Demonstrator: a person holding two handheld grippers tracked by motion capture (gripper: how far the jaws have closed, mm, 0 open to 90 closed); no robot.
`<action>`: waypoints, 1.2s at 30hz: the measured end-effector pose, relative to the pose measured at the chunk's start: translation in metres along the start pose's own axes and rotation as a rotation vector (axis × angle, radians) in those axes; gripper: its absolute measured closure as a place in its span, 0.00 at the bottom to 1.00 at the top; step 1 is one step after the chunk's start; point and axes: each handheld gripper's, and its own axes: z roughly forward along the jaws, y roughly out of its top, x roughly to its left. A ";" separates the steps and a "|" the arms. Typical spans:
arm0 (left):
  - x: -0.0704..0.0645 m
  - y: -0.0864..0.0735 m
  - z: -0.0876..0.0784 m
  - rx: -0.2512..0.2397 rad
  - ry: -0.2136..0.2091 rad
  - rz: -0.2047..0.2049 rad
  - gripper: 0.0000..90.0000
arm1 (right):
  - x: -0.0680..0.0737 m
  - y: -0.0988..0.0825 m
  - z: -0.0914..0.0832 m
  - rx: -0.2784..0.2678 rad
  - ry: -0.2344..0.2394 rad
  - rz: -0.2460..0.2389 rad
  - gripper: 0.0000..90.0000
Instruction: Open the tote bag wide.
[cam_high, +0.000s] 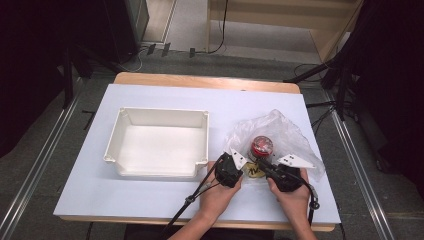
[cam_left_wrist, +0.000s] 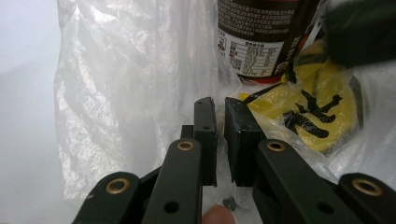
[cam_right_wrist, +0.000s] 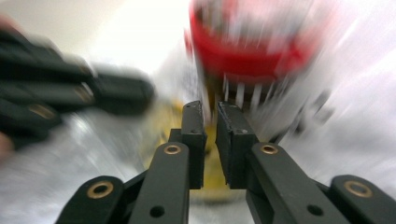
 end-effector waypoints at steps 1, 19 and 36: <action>0.001 0.000 0.000 0.002 -0.010 -0.008 0.95 | 0.000 0.004 -0.007 -0.048 -0.014 -0.008 0.91; 0.003 -0.001 0.000 -0.011 -0.034 -0.015 0.97 | -0.018 0.025 -0.003 -0.125 -0.063 0.049 0.75; 0.003 -0.002 -0.003 -0.029 -0.035 -0.014 0.95 | -0.043 0.056 0.035 -0.094 -0.075 0.024 1.00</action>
